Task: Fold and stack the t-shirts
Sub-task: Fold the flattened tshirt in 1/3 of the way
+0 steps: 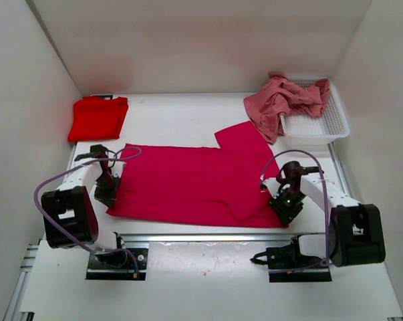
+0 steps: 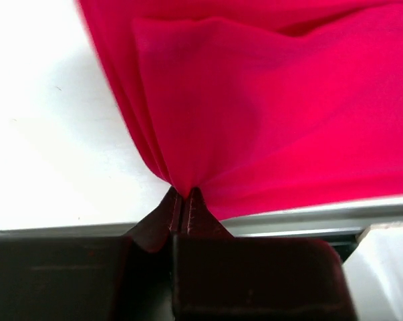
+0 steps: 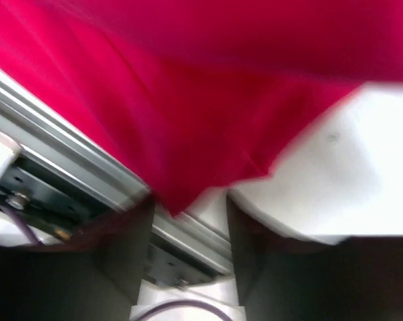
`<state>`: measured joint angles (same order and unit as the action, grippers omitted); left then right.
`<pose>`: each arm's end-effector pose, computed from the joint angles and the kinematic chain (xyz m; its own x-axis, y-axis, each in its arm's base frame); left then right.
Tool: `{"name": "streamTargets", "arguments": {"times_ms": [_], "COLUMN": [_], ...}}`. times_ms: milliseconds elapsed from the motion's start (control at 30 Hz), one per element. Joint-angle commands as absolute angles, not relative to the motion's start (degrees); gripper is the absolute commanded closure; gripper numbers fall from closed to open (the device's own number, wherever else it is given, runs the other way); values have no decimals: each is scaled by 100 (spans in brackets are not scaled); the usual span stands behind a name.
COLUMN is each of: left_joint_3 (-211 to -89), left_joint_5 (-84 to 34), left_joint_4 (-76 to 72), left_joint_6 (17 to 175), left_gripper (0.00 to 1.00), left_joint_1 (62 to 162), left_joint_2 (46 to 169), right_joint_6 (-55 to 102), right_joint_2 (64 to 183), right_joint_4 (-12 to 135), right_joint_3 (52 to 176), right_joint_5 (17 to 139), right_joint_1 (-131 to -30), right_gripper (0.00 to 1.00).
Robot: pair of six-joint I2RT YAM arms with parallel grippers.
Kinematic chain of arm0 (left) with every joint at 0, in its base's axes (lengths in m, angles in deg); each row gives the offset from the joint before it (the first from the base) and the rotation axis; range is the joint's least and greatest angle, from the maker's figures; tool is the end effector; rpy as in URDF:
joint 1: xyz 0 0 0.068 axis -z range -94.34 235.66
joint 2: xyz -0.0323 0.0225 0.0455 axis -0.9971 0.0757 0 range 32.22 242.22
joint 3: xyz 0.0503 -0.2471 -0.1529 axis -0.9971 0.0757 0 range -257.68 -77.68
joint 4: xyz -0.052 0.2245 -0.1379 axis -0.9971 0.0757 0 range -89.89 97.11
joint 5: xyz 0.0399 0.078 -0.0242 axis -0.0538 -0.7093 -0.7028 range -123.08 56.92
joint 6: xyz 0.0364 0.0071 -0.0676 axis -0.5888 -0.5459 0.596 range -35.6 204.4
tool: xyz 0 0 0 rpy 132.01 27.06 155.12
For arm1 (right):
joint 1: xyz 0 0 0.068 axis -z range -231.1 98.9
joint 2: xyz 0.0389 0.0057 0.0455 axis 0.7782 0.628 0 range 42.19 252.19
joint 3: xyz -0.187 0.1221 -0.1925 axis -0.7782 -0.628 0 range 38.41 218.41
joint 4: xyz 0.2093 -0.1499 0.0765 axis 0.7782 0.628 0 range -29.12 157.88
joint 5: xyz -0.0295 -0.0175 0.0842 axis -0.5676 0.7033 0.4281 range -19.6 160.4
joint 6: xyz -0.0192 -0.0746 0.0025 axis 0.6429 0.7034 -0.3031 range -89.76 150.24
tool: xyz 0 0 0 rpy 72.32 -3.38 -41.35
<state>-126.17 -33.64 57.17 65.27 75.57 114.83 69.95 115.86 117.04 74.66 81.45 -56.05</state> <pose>0.2193 0.0398 0.1663 -0.9873 0.1573 0.0226 0.1574 0.9875 0.0026 0.1661 0.0268 0.1447 -0.7184 -0.6916 -0.0740 -0.6912 0.6980 0.1872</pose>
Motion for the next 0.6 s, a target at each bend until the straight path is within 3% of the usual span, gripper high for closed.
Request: {"name": "streamTargets", "arguments": {"times_ms": [0,67,167,233,367,567], "left_joint_3": [-12523,-12496,-12558,-12759,-13400,-13753], "left_joint_5": [-3730,-3713,-3852,-3914,-3967,-3397], "left_joint_4": [5996,6206,6400,6409,6199,6208], "left_joint_6": [6374,6471,6480,6401,6392,6524], "left_gripper": [96,80,60,57,49,49], "left_joint_1": [7617,7530,7529,7503,7643,8205], "left_joint_2": [11334,11282,11142,10940,10807,11184], "right_joint_6": [7059,6936,6988,6997,6796,7242], "right_joint_2": [11321,11259,10892,10478,9563,9649], "right_joint_4": [11898,11845,11608,11337,10589,10149], "right_joint_3": [7663,7839,8348,8666,8281,7515], "right_joint_5": [7664,7445,7189,7207,6514,6987], "right_joint_1": [-5454,-5312,-5119,-5336,-7258,-7526], "right_gripper": [49,38,38,37,27,25]}}
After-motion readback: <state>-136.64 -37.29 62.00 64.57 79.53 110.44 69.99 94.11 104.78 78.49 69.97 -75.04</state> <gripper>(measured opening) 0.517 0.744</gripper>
